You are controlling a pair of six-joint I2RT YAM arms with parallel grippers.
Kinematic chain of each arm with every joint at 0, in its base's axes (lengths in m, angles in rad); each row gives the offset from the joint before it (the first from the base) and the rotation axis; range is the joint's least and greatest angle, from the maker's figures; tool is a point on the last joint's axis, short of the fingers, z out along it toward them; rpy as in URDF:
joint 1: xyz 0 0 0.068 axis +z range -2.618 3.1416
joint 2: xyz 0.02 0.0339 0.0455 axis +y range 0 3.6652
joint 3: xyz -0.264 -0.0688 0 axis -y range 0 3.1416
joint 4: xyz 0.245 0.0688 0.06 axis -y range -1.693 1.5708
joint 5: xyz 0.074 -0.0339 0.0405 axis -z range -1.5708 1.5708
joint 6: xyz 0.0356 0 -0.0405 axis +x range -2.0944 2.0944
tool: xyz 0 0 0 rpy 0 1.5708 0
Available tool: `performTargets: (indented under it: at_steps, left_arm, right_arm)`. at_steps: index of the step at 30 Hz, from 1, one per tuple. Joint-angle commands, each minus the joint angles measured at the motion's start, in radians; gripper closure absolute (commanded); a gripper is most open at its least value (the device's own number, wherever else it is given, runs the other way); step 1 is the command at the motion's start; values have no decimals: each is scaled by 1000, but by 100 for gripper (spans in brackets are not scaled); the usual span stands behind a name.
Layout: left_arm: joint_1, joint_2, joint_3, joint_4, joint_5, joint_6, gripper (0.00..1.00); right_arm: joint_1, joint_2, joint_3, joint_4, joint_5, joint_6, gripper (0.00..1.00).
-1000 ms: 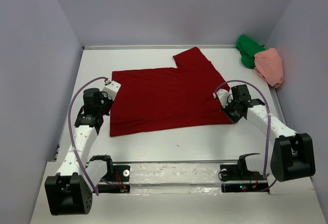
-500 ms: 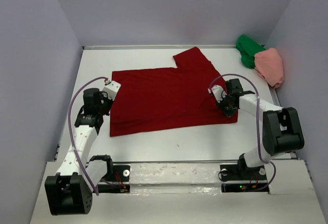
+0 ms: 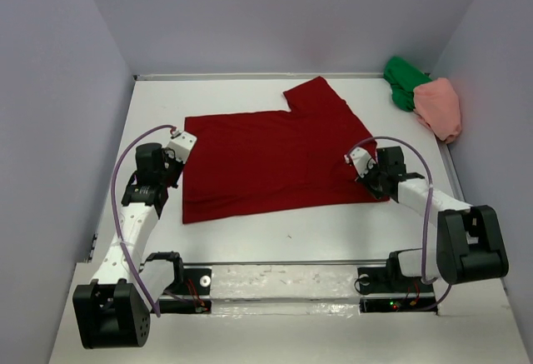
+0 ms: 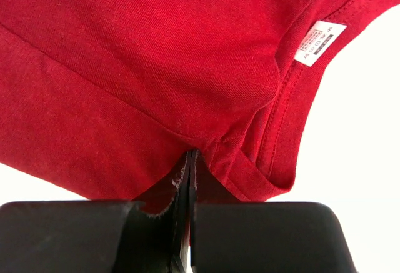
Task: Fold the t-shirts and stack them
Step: Fold the flattened tshirt in 1/3 of the way
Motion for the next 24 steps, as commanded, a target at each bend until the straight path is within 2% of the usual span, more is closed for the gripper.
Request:
performTargets:
  at_steps: [1,5,18,22,23,24]
  left_arm:
    - [3,-4,10,7,12,6,100]
    - [3,-1,16,1,18,4,100]
    - [1,8,18,12,37,7,100]
    - [1,22,36,30,52,7,100]
    - [1,37,42,35,55,6,100]
    - [1,46,51,36,63,4,100]
  right_arm:
    - [-42,-42,-112,-141,102,-16,100]
    - [-42,-108,-108,-176,113,-33,100]
    - [-51,-105,-19,-253,82,-6,100]
    - [-51,-118,107,-299,-2,48,100]
    - [-51,-112,183,-329,-32,60,100]
    - [-51,-102,228,-345,-48,88,97]
